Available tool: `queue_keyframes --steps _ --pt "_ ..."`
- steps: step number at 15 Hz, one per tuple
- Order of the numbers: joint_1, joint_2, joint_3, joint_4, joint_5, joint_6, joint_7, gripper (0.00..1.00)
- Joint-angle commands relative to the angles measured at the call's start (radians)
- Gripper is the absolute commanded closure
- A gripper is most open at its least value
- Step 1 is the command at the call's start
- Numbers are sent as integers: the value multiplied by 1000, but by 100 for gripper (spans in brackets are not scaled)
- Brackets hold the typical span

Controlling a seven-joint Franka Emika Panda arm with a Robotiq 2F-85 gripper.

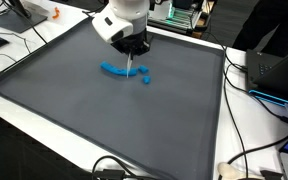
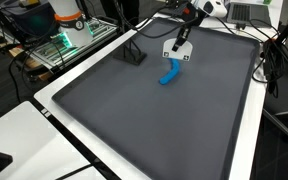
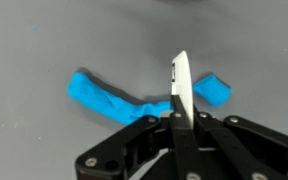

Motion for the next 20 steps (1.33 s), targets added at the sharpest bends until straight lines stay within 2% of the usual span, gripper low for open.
queue_keyframes --steps 1,20 --pt "7 25 -12 10 -35 30 31 99" --pt "4 64 -20 -2 -34 83 41 99"
